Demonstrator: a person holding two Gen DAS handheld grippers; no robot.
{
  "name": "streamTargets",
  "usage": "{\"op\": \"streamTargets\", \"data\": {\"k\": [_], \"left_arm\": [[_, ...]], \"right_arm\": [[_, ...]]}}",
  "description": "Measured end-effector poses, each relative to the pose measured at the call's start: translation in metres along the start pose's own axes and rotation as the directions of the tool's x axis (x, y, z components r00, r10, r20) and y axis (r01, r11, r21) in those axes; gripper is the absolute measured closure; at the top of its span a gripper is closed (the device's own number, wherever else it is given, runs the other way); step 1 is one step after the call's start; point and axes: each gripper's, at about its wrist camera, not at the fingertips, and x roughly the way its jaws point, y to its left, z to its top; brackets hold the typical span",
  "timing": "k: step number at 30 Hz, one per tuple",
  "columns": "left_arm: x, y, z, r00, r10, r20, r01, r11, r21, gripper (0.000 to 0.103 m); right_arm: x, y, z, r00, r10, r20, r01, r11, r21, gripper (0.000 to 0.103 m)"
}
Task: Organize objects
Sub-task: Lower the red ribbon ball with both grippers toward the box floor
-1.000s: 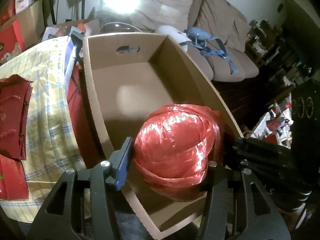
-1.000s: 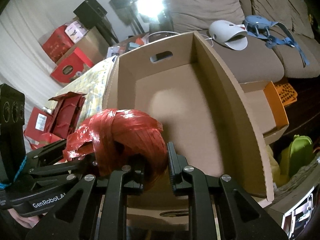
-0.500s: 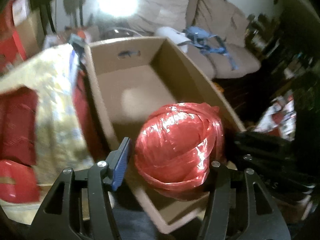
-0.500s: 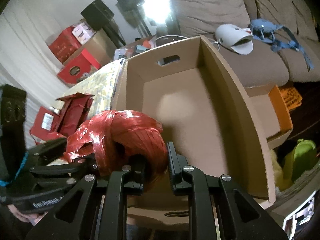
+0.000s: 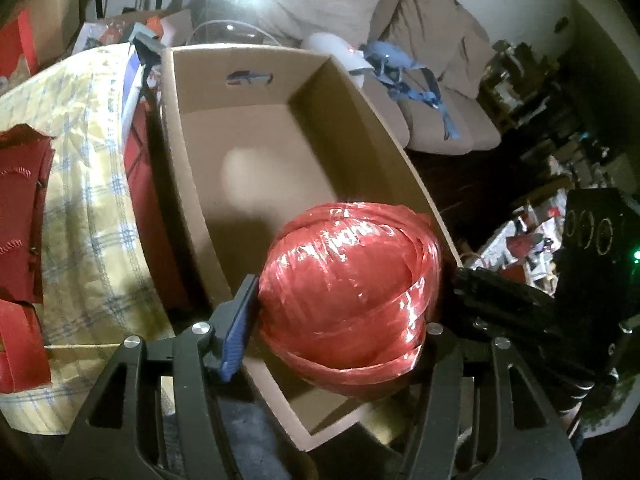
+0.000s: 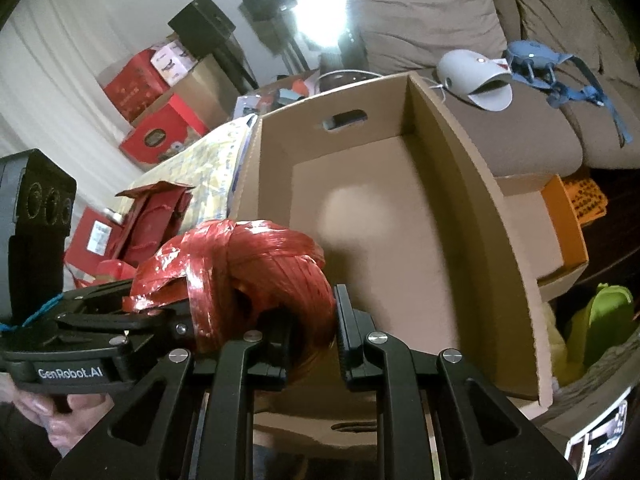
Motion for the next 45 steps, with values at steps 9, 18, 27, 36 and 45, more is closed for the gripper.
{"op": "streamTargets", "data": {"k": [9,18,27,36,45], "left_arm": [[0.004,-0.031,-0.007,0.963,0.240,0.126,-0.256,0.957,0.135,0.043],[0.001,-0.039,-0.009,0.975,0.192,0.117,-0.207,0.968,0.141,0.037],[0.009,-0.036,-0.011,0.984,0.159,0.076,-0.166,0.980,0.107,0.075],[0.008,-0.023,-0.009,0.980,0.168,0.112,-0.173,0.984,0.044,0.081],[0.008,-0.022,-0.008,0.977,0.177,0.120,-0.183,0.982,0.043,0.081]], "right_arm": [[0.001,-0.008,0.001,0.998,-0.069,-0.016,0.069,0.997,0.020,0.086],[0.000,-0.018,0.000,0.988,-0.154,-0.018,0.155,0.987,0.034,0.086],[0.003,-0.009,0.001,0.983,-0.181,-0.014,0.181,0.983,0.005,0.085],[-0.005,-0.009,0.004,0.994,-0.105,0.021,0.105,0.994,0.028,0.075],[-0.003,-0.006,0.003,0.993,-0.113,0.011,0.113,0.993,0.018,0.079]]}}
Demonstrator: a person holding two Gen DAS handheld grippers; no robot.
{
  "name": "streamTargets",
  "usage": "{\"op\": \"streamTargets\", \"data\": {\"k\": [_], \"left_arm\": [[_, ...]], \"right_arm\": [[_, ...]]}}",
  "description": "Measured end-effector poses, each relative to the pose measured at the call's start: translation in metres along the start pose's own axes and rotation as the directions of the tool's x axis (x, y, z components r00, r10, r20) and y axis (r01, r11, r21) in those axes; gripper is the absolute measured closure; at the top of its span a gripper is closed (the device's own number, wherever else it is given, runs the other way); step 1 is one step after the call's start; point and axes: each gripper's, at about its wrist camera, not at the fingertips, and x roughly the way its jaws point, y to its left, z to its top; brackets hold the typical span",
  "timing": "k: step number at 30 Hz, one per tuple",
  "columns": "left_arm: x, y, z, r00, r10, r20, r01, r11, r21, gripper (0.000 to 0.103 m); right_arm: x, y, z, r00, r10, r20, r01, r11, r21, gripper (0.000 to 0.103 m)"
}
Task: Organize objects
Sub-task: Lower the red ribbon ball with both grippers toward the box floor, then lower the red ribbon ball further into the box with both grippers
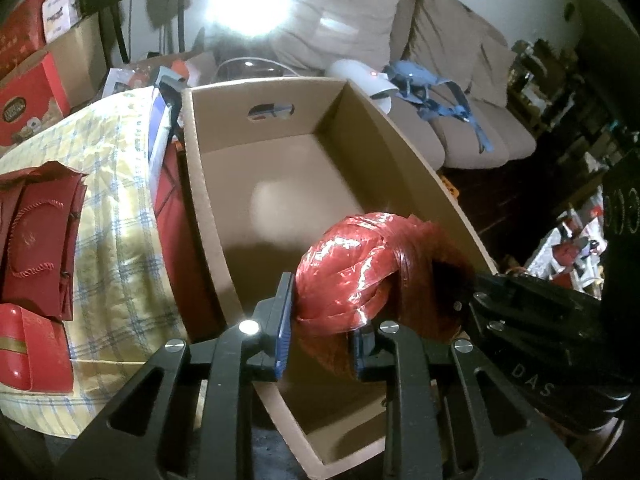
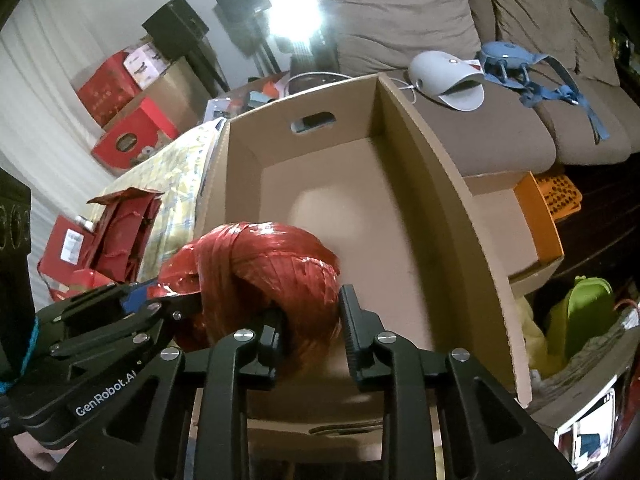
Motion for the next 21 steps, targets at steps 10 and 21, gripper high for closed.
{"op": "streamTargets", "data": {"k": [10,21], "left_arm": [[0.003,-0.010,-0.003,1.000,0.028,0.005,-0.028,0.999,0.043,0.081],[0.012,-0.027,-0.002,0.999,0.036,0.016,-0.037,0.996,0.081,0.081]], "right_arm": [[0.003,-0.002,-0.001,1.000,-0.026,-0.011,0.026,1.000,-0.013,0.081],[0.002,-0.013,-0.001,0.996,-0.088,-0.004,0.088,0.996,-0.008,0.083]]}}
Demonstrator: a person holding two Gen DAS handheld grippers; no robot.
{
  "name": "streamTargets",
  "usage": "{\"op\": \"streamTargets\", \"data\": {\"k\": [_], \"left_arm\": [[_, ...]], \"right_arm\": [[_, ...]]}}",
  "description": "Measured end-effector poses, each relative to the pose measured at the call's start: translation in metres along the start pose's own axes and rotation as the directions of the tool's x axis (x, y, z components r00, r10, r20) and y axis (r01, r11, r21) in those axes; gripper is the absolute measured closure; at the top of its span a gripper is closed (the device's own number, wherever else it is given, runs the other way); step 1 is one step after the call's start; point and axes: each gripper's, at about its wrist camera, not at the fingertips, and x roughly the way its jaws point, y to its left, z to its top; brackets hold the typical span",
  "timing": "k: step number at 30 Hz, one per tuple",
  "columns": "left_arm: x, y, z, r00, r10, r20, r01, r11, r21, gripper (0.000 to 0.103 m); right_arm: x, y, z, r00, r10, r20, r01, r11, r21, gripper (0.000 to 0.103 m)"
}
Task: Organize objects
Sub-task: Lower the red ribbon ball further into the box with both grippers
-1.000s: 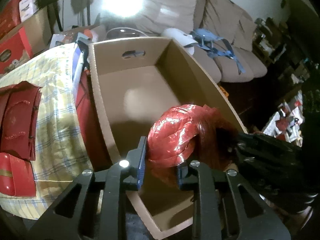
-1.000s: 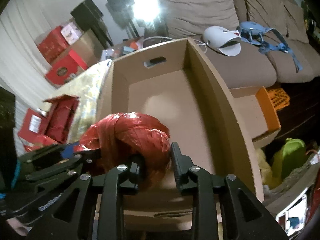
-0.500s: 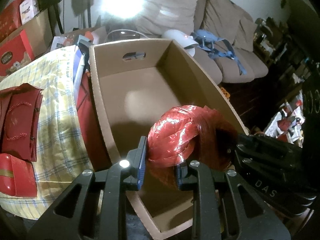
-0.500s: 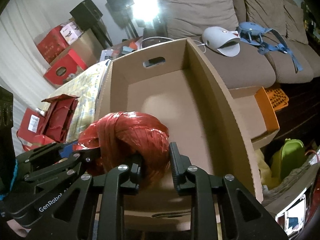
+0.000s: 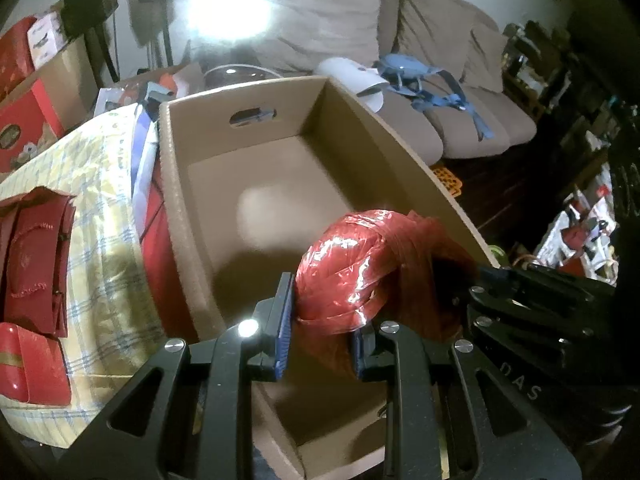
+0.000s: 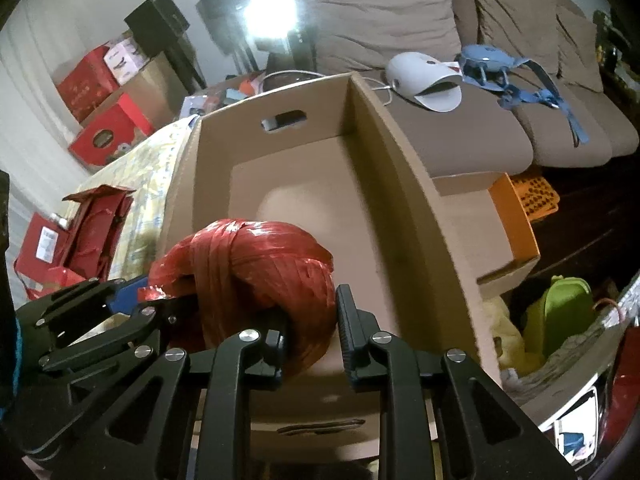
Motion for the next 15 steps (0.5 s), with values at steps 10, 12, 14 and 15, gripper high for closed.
{"op": "streamTargets", "data": {"k": [10,12,14,15], "left_arm": [[-0.0008,-0.0004,0.0018,1.000,0.008,0.022,-0.008,1.000,0.013,0.081],[-0.0009,0.0009,0.0018,1.000,0.010,0.026,-0.011,1.000,0.015,0.081],[-0.0015,0.0017,0.0014,0.999,0.013,0.031,-0.013,1.000,0.017,0.081],[-0.0018,0.0021,0.0017,0.999,0.014,0.036,-0.015,1.000,0.019,0.081]], "right_arm": [[-0.0010,0.0008,0.0006,1.000,0.000,0.016,0.001,1.000,-0.019,0.083],[-0.0005,0.0017,0.0010,1.000,0.001,0.019,-0.001,1.000,-0.025,0.083],[-0.0003,0.0026,0.0014,1.000,0.003,0.025,-0.002,1.000,-0.030,0.083],[-0.0001,0.0028,0.0015,1.000,0.004,0.028,-0.003,1.000,-0.031,0.083]]}}
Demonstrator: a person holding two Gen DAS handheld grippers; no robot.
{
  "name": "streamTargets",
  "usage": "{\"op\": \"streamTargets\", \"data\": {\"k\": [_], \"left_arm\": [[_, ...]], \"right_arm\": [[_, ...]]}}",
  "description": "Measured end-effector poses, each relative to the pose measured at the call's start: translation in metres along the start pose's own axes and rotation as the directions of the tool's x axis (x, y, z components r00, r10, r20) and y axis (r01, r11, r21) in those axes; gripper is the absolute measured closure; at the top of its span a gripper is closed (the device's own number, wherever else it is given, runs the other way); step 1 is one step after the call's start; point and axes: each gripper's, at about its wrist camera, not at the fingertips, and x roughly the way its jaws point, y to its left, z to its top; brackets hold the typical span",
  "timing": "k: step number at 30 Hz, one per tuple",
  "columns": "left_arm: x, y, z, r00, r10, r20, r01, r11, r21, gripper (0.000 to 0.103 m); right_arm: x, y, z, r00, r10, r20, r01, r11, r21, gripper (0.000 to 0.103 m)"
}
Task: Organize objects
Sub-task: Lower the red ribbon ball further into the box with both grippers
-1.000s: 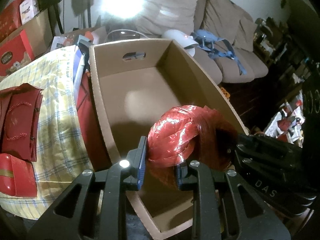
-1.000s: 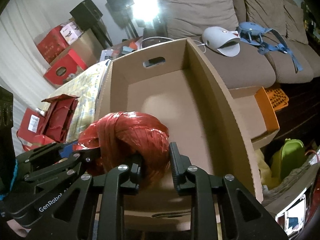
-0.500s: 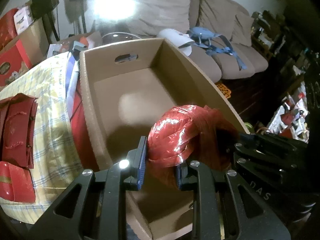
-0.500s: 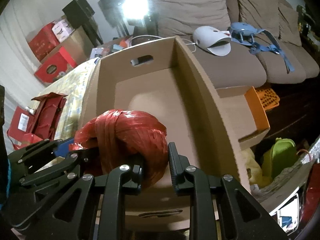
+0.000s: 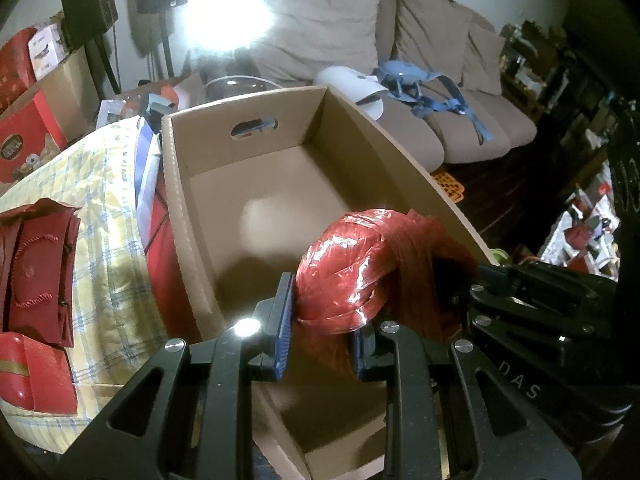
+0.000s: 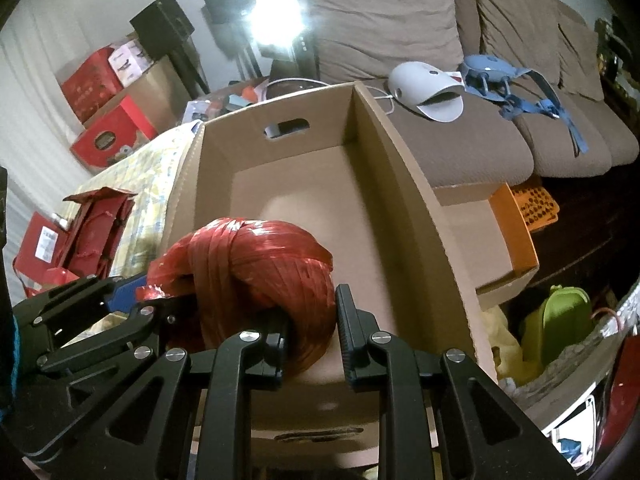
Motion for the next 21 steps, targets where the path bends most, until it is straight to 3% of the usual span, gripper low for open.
{"op": "streamTargets", "data": {"k": [10,21], "left_arm": [[-0.006,0.010,0.003,0.997,-0.037,0.075,0.038,0.999,-0.012,0.081],[0.010,0.004,0.003,0.999,-0.051,0.013,0.051,0.999,-0.012,0.081]], "right_arm": [[-0.008,0.007,0.005,0.997,-0.021,0.070,0.021,1.000,-0.001,0.083],[-0.002,-0.001,0.003,0.999,-0.043,0.033,0.043,0.999,0.000,0.083]]}}
